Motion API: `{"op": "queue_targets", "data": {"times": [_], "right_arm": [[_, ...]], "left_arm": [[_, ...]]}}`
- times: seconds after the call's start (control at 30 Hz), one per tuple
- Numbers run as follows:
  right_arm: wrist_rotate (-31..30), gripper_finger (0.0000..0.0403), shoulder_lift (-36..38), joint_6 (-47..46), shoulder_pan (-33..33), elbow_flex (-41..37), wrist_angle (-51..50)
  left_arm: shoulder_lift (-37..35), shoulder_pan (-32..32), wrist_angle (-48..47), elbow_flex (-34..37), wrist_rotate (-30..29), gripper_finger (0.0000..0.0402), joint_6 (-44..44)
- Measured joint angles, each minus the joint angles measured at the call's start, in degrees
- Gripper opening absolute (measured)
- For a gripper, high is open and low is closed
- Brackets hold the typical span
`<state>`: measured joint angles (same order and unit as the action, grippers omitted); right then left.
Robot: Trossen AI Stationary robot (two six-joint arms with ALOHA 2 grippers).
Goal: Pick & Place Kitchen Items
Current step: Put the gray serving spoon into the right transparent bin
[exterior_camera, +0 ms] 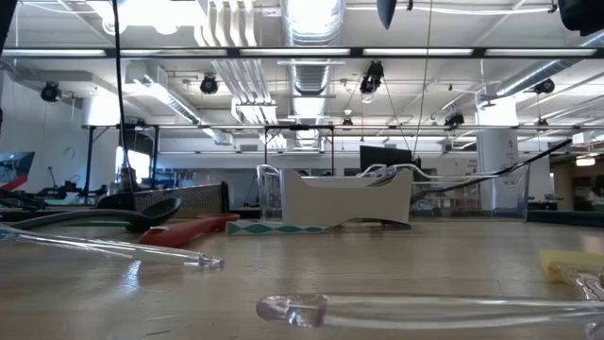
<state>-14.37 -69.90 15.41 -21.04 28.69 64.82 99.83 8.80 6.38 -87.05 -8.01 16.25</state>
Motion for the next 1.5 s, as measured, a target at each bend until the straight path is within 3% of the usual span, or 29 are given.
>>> {"op": "queue_targets", "data": {"times": [0.1,0.27,0.43,0.7,0.9,1.07,1.23,1.5], "right_arm": [[0.2,0.0040,0.4,-1.0,0.0,0.0,0.0],[1.4,0.0101,1.2,-6.1,-0.1,0.5,0.1],[2.5,0.0133,1.4,-5.2,-0.1,1.6,0.1],[5.4,0.0129,1.6,-2.1,-0.1,3.4,-0.4],[7.5,0.0116,5.4,0.0,-1.1,4.7,-3.5],[7.4,0.0113,11.9,-3.2,-1.4,7.3,-19.3],[7.1,0.0118,17.3,-10.7,-1.4,15.1,-46.2],[6.0,0.0107,14.5,-21.5,-1.3,29.8,-77.6]], "left_arm": [[0.0,0.0,0.2,0.0,0.0,0.0103,0.2],[0.0,-0.1,0.7,-0.2,0.5,0.0083,2.9],[0.4,-0.1,-0.9,-0.2,1.3,0.0044,3.2],[0.2,0.0,-3.3,-0.9,0.6,0.0044,2.3],[-0.3,-0.1,-13.1,-2.3,-2.0,0.0044,2.5],[-0.6,-0.1,-24.6,-5.3,-2.6,0.0044,2.1],[-0.6,-0.3,-37.3,-8.4,-2.9,0.0044,1.8],[-0.6,-1.9,-49.9,-12.5,-2.5,0.0044,1.6]]}}
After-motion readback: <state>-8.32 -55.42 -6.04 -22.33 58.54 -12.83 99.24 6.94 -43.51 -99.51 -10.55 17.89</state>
